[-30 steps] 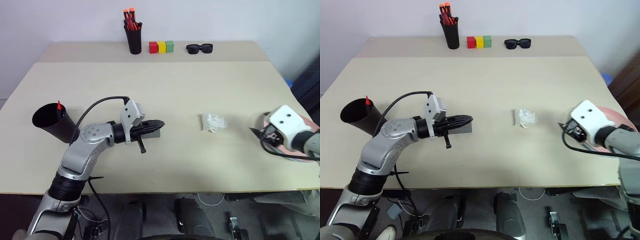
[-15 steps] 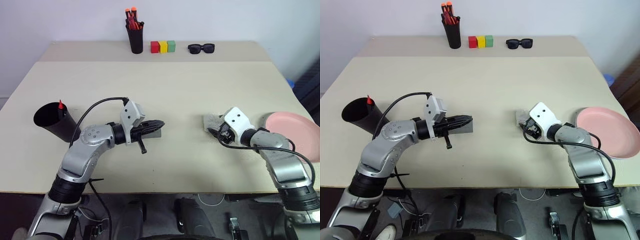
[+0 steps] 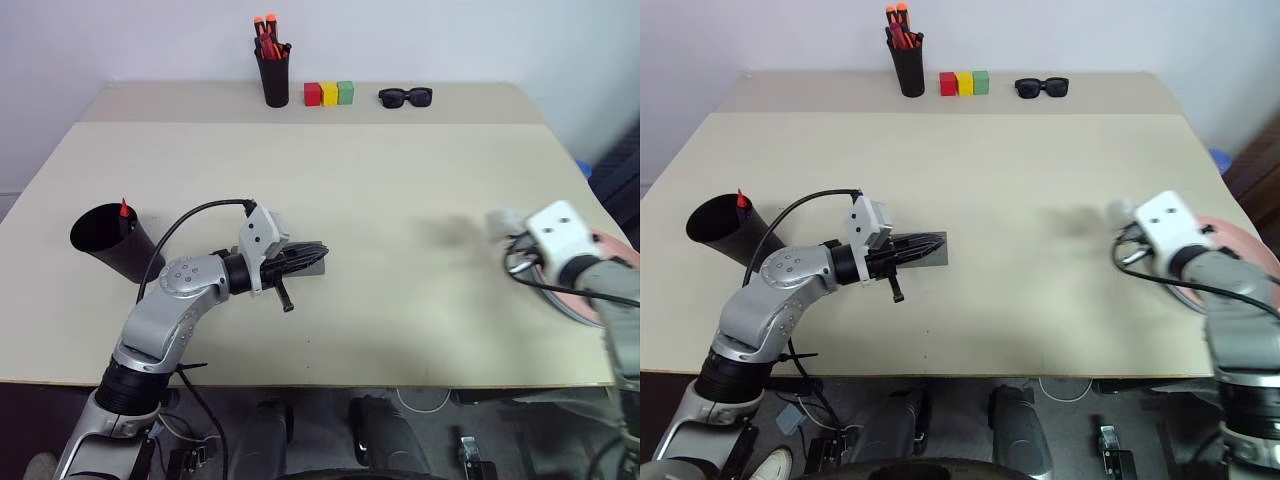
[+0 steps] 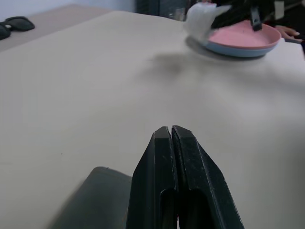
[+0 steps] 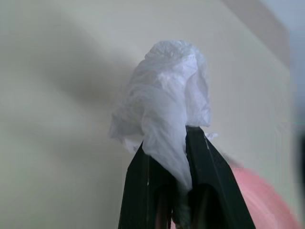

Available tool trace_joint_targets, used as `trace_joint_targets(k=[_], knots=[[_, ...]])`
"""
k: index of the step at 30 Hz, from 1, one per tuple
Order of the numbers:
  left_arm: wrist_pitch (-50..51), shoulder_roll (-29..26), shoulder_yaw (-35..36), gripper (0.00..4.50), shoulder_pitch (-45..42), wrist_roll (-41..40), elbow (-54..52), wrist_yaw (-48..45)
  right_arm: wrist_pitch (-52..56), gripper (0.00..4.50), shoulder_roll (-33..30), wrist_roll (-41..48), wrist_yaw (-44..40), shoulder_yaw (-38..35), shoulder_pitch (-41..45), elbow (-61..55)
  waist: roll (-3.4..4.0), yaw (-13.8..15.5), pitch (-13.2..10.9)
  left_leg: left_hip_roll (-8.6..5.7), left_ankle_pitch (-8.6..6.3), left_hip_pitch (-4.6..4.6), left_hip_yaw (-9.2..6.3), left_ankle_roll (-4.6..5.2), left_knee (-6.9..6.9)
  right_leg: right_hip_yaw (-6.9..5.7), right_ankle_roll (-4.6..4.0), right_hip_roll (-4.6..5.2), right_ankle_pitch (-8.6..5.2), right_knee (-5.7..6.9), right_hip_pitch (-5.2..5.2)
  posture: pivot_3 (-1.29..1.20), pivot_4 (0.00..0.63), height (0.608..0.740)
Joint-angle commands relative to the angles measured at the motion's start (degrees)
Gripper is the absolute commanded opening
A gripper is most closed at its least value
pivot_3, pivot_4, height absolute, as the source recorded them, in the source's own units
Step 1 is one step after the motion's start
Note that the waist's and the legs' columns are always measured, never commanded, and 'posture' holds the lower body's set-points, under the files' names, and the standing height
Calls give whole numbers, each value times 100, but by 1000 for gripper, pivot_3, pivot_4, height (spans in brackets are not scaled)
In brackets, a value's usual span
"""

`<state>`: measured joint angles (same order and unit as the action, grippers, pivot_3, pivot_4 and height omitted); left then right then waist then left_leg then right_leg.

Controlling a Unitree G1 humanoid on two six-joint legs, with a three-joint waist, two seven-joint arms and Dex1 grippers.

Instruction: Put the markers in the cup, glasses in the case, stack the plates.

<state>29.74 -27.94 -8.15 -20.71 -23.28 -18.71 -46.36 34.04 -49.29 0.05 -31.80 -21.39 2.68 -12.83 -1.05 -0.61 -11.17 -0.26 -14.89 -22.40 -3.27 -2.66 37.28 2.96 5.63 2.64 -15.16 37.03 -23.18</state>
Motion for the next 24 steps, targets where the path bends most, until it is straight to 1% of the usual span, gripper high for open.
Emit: trace_joint_targets(k=[1, 5, 8, 14, 16, 20, 22, 24], knots=[[-120, 62, -43, 0, -141, -56, -5, -125, 8, 36, -354, -242, 20, -452, -398, 172, 1, -19, 1, 0, 0, 2, 0, 0, 0, 0, 0, -1, 0, 3, 0, 0, 150, 740], [-157, 83, -5, 0, -206, -37, 122, -221, -20, 1531, -450, -306, 11, -411, -682, 271, 7, -68, 3, 6, 0, 11, 7, 0, 0, 5, -4, -9, 0, 8, 0, 0, 150, 740], [-137, 25, 118, 0, -134, -64, 105, -230, -214, 3074, -529, -307, -79, -387, -749, 143, 15, -59, 8, 5, 1, 12, 12, 1, 2, 9, -9, -8, -1, 9, 0, 0, 150, 740], [-11, -218, 568, 0, 188, -325, -83, -233, -966, 3074, -678, -154, -385, -622, -781, 298, 14, -40, 7, 5, 0, 8, 12, 1, 1, 8, -1, -6, -1, 6, -1, 0, 150, 740], [127, -440, 977, 0, 429, -561, -180, -276, -1134, 3074, -562, 264, -632, -783, -640, 70, 14, -53, 7, 5, 0, 7, 11, 0, 1, 8, -1, -6, -2, 6, -1, 0, 150, 740], [263, -916, 1888, 0, 1122, -865, -445, -223, -592, 3074, -175, 1552, -1098, -930, -198, -578, 15, -91, 7, 16, 0, 12, 9, 0, -3, 8, -2, -11, 0, 9, -2, 0, 150, 740], [242, -1002, 2052, 0, 1379, -890, -621, -125, -556, 3074, -64, 1906, -1282, -913, -127, -682, 15, -65, 7, 21, 0, 12, 4, 0, -5, 5, -3, -12, -1, 9, 0, 0, 150, 740], [101, -1067, 2286, 0, 1672, -822, -695, -59, -278, 3074, 138, 2299, -1248, -772, 20, -850, 11, -7, 5, 19, 0, 9, 2, 0, -4, 3, -11, -8, -5, 6, 1, 0, 150, 740]])
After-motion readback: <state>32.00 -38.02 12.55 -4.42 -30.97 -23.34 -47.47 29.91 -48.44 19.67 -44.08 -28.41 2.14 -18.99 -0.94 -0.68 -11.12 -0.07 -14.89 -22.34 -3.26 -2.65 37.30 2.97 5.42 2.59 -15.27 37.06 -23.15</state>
